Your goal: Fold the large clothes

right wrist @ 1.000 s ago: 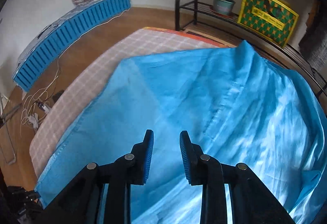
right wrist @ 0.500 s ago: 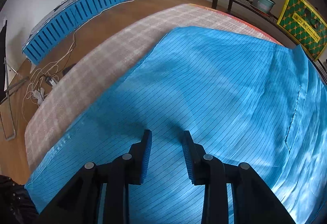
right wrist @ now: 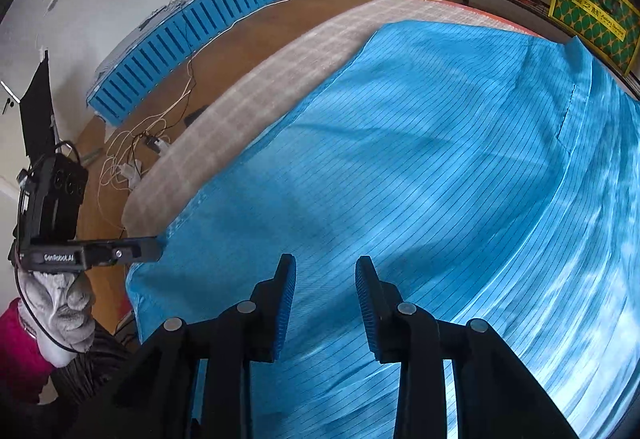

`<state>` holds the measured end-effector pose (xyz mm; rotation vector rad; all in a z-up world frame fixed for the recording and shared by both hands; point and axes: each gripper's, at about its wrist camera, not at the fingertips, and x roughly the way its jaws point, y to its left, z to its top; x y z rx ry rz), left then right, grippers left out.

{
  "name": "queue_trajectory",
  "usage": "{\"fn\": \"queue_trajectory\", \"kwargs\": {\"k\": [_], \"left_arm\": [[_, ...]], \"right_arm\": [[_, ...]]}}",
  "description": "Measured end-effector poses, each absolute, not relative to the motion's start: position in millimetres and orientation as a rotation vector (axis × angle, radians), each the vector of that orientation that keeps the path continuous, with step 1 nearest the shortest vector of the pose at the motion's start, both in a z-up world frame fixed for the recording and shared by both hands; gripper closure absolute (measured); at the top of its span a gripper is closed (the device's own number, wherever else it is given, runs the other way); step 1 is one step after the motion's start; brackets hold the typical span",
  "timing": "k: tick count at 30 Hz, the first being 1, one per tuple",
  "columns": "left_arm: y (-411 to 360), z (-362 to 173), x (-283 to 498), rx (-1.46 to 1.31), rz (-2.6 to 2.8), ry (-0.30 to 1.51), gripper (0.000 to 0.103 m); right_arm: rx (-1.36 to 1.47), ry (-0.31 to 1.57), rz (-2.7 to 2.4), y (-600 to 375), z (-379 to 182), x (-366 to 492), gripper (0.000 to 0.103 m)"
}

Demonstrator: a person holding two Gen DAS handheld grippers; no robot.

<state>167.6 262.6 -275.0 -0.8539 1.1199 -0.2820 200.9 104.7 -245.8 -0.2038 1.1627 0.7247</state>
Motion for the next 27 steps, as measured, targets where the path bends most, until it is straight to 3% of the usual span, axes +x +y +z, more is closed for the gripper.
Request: {"fn": "queue_trajectory", "kwargs": {"k": [2, 5, 8, 15, 19, 23, 27], "left_arm": [[256, -276, 171, -0.854, -0.309, 1.129, 0.087], [246, -269, 173, -0.791, -0.313, 1.123, 0.100], [246, -257, 170, -0.778, -0.302, 1.076, 0.102], [249, -263, 167, -0.783, -0.241, 1.082, 0.103], [234, -241, 161, -0.672, -0.242, 1.027, 0.103], [213, -217, 157, -0.555, -0.257, 0.969, 0.103], [196, -206, 156, -0.468, -0.257, 0.947, 0.103]], "right_arm": [[-0.252, 1.152, 0.724, 112, -254, 191, 0.071], [-0.284, 1.144, 0.696, 120, -270, 185, 0.070], [-0.301, 1.115, 0.693, 125, -269, 182, 0.065], [-0.238, 1.107, 0.788, 114, -244, 152, 0.065], [-0.262, 1.161, 0.759, 122, -263, 148, 0.060], [-0.114, 1.210, 0.790, 110, -268, 160, 0.051], [-0.021, 1.220, 0.793, 96, -253, 177, 0.052]]}}
